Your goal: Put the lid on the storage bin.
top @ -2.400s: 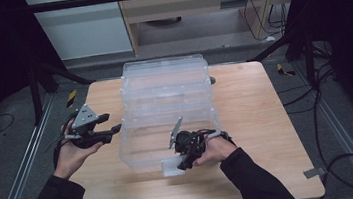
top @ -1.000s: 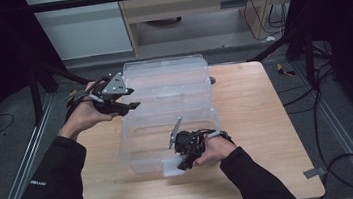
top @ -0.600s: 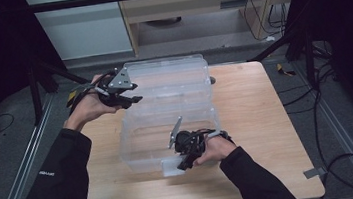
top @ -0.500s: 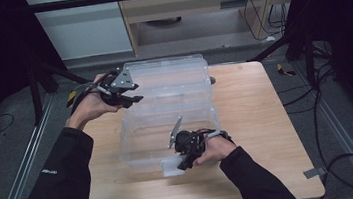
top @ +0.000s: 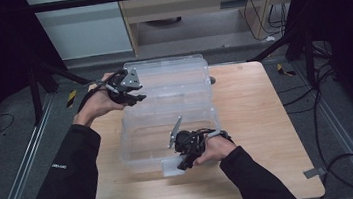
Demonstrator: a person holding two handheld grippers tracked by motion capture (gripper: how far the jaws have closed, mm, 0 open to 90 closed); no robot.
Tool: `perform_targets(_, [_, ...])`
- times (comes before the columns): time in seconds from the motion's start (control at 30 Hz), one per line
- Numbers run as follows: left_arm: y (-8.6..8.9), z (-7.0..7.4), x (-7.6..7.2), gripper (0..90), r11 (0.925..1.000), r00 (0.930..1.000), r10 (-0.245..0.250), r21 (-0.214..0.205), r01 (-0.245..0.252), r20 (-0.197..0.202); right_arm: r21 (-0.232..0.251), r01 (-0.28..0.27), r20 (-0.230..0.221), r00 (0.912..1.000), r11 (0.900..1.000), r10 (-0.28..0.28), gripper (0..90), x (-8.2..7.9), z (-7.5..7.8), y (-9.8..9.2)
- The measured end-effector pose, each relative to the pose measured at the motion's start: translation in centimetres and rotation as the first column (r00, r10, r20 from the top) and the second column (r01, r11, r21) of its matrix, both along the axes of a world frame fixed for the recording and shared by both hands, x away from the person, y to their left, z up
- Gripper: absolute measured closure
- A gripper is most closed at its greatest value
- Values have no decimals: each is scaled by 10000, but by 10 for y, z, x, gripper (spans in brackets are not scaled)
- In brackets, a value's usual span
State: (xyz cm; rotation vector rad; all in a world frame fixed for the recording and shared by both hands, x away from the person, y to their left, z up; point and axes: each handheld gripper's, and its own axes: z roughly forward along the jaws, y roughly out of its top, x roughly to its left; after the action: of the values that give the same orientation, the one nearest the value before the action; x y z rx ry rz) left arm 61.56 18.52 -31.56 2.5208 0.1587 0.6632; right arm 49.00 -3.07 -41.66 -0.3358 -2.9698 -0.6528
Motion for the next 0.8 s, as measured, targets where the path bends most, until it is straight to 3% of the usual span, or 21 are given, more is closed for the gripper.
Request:
perform_targets(0.13, [-2, -1, 1, 635, 9997, 9997, -120, 215, 125, -215, -4, -3, 2, 10000, 10000, 3, 611, 0, 0, 0])
perform_targets(0.5, [-9, 2, -3, 771, 9970, 9987, -407, 650, 425, -294, -16, -27, 29, 10000, 10000, 27, 617, 0, 0, 1])
perform_targets(0.6, [-11, 4, -4, 792, 9954, 9978, -483, 804, 519, -451, 123, 83, 170, 9998, 9999, -85, 689, 0, 0, 3])
perform_targets(0.73, [-12, 7, -6, 817, 9886, 9972, -605, 1356, 660, -438, -77, 64, 147, 9999, 10000, -62, 690, 0, 1, 4])
perform_targets(0.8, [-12, 7, -6, 822, 9877, 9971, -615, 1409, 674, -458, -123, 88, 115, 9999, 9999, -86, 689, -1, 1, 4])
